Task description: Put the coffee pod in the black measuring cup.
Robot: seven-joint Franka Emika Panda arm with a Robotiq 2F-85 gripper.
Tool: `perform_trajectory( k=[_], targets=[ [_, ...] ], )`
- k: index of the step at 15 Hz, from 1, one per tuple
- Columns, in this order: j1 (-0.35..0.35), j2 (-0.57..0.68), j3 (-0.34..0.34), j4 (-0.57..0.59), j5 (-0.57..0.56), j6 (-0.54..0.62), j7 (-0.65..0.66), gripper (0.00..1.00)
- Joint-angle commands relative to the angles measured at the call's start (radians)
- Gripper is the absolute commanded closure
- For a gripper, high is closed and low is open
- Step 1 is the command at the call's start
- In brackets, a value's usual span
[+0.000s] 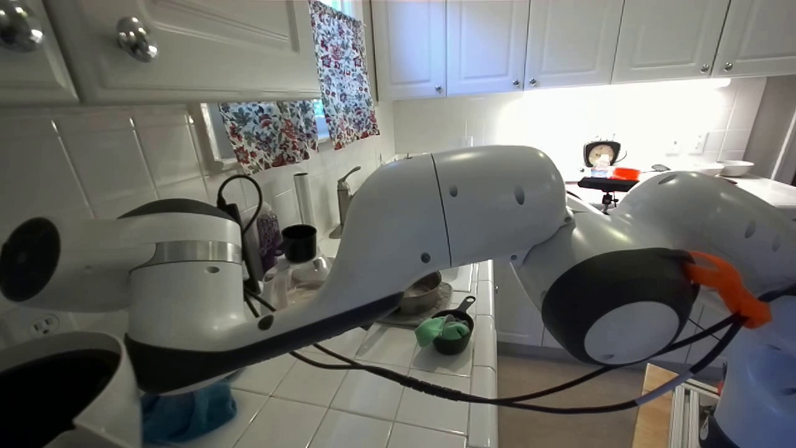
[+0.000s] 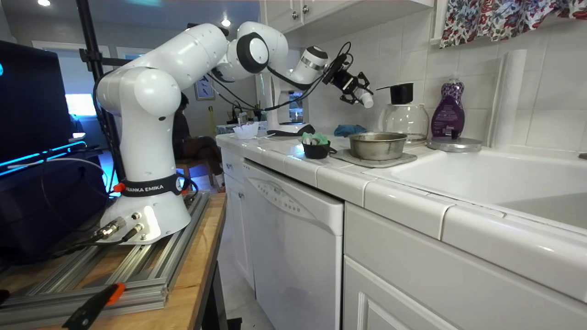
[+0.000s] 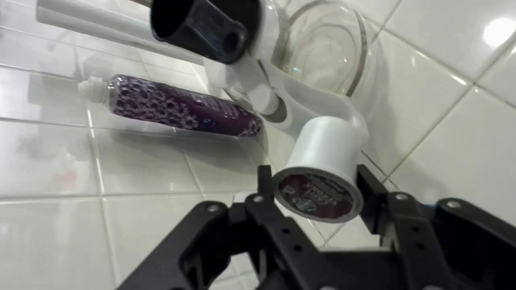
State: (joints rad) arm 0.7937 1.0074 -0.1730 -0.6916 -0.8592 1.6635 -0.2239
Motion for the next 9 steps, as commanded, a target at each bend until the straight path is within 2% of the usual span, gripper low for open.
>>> perform_trajectory(
  k=[1, 6, 9],
  targets=[
    [0.029, 0.039, -0.026, 0.084, -0.118, -0.108, -0.128, 0.74],
    [0.057, 0.047, -0.04, 0.098, -0.285, -0.178, -0.217, 0.74],
    [0.06, 0.046, -0.029, 0.097, -0.341, -0.213, -0.215, 0.74]
  ],
)
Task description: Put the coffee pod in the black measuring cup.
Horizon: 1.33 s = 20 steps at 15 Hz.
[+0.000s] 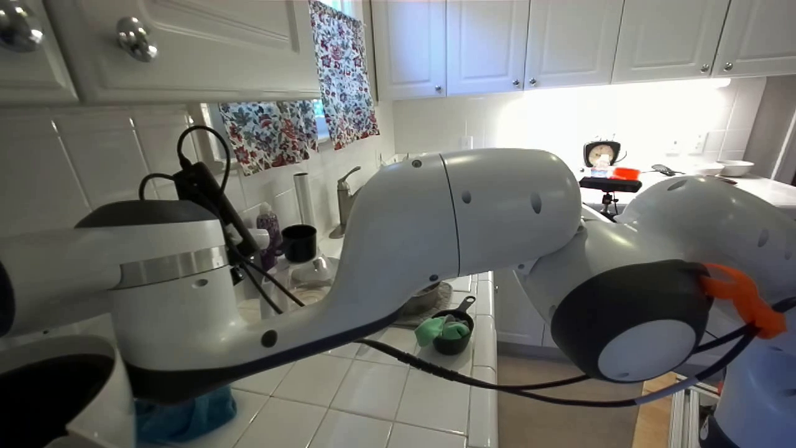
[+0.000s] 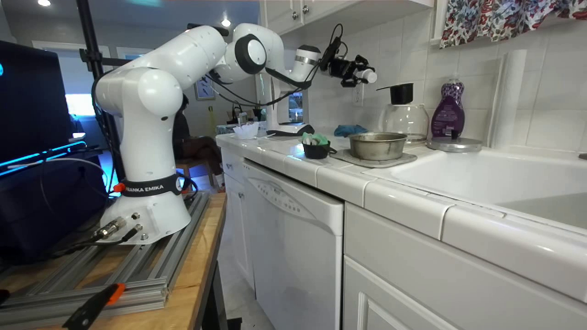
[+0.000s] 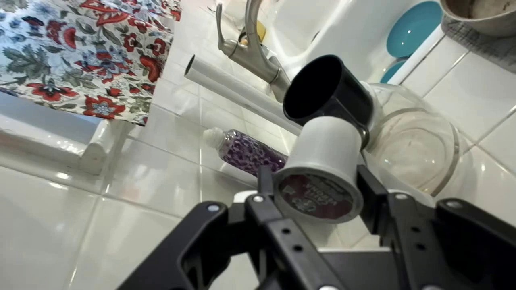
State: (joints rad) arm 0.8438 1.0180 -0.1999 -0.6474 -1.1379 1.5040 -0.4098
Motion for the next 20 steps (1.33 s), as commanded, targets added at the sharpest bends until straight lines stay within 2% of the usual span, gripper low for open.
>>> perform_trajectory(
  k=[1, 8, 10, 15, 16, 18, 19, 20],
  targets=[
    [0.006, 0.036, 0.005, 0.056, -0.066, -0.067, -0.007, 0.74],
    [-0.02, 0.04, 0.021, 0.104, -0.04, -0.138, 0.136, 0.74],
    [-0.022, 0.022, 0.008, 0.074, -0.015, -0.121, 0.189, 0.74],
    [-0.051, 0.013, 0.029, 0.072, 0.019, -0.113, 0.269, 0.74],
    [-0.036, 0.005, 0.011, 0.045, -0.012, -0.111, 0.239, 0.49],
    [-0.043, 0.005, 0.015, 0.045, -0.007, -0.111, 0.258, 0.49],
    [-0.044, 0.005, 0.016, 0.045, -0.006, -0.111, 0.261, 0.74],
    [-0.045, -0.002, 0.013, 0.043, -0.008, -0.114, 0.271, 0.74]
  ],
)
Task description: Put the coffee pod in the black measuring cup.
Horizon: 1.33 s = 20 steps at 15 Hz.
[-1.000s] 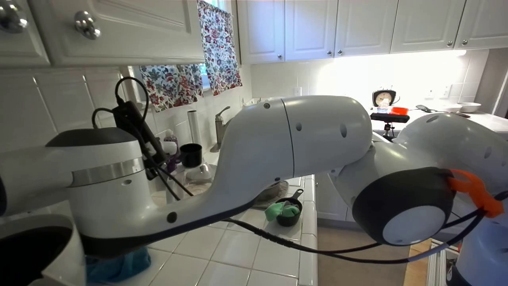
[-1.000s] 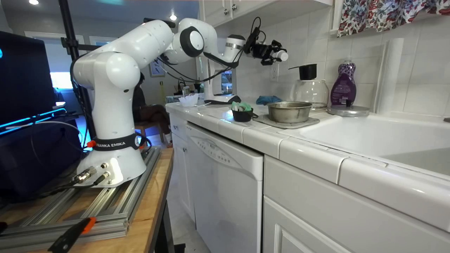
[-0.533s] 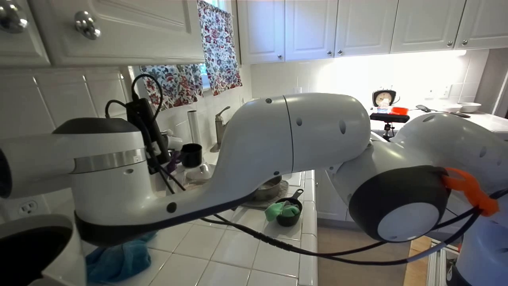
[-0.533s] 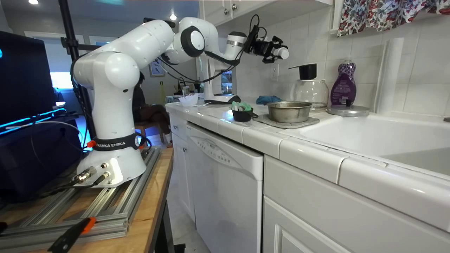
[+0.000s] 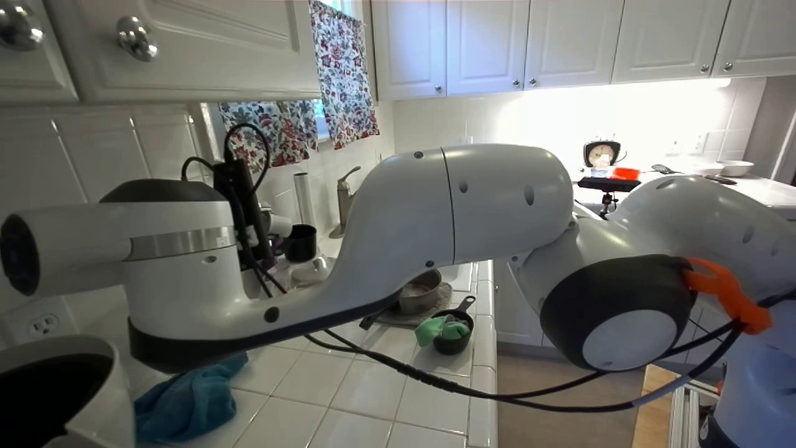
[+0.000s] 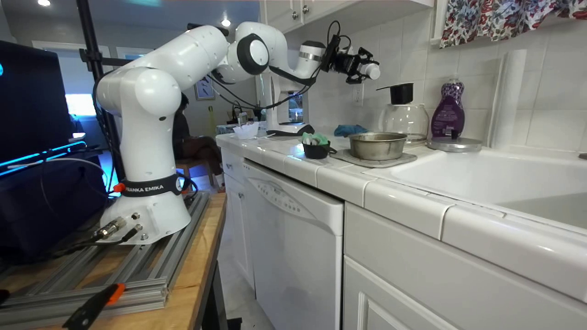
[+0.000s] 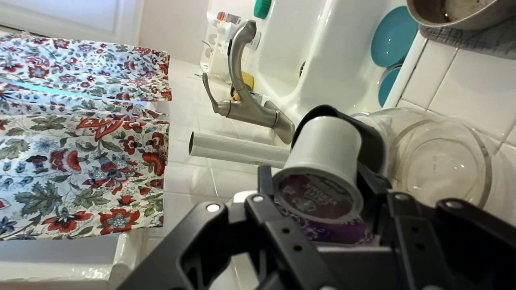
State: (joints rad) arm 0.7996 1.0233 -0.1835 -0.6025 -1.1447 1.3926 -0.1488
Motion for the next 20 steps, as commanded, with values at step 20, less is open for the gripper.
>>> perform_trajectory(
  k=[20],
  targets=[
    [-0.104, -0.047, 0.045, -0.041, 0.028, 0.168, 0.4, 0.74]
  ],
)
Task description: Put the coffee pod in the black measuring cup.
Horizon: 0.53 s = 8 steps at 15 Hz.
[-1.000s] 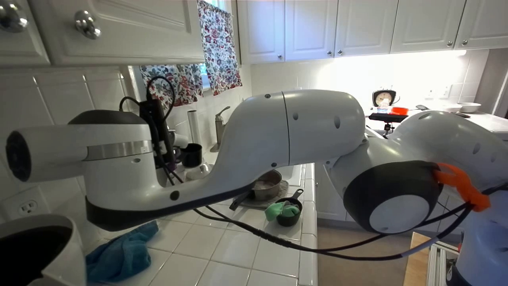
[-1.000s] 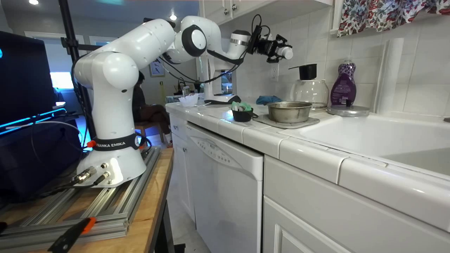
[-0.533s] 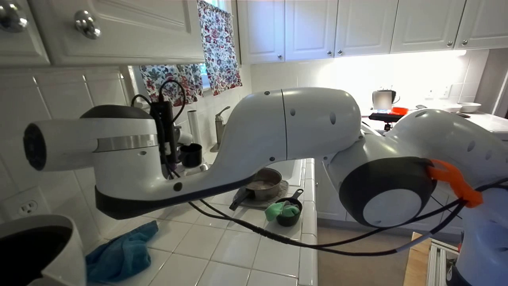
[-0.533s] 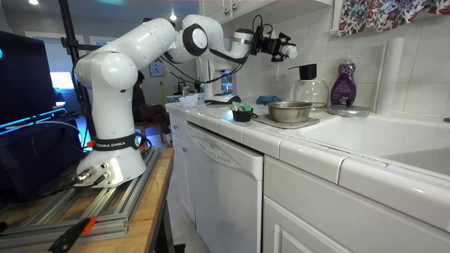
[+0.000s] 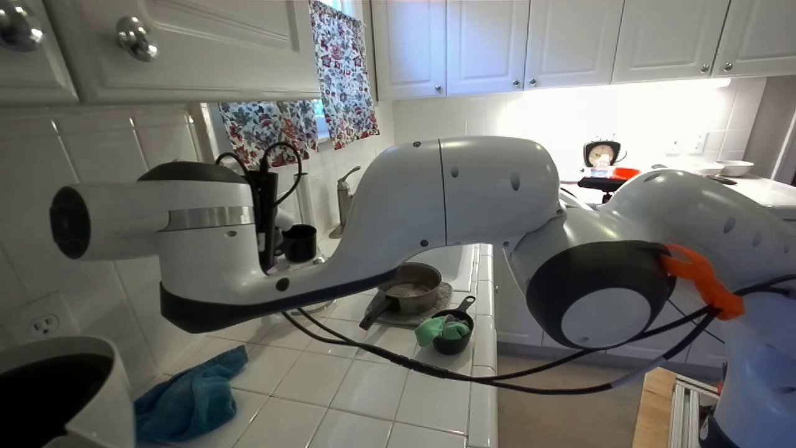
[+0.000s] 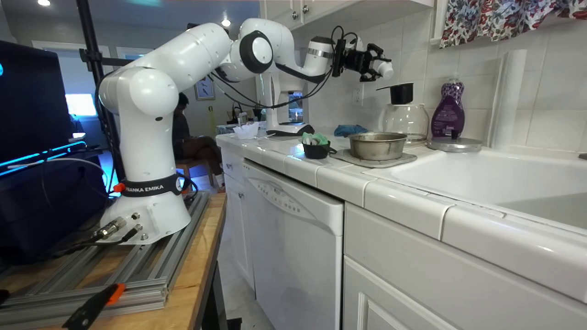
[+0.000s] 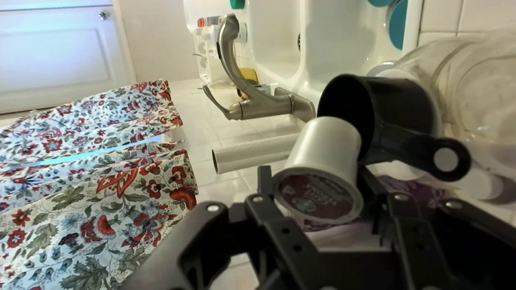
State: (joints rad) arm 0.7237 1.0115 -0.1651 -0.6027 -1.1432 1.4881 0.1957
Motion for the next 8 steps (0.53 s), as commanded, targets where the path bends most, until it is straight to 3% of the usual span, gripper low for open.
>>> perform_trajectory(
  k=[1, 8],
  targets=[
    [-0.039, -0.04, 0.033, -0.047, 0.028, 0.098, 0.072, 0.74],
    [-0.078, -0.065, 0.066, -0.088, 0.026, 0.174, 0.141, 0.74]
  ],
)
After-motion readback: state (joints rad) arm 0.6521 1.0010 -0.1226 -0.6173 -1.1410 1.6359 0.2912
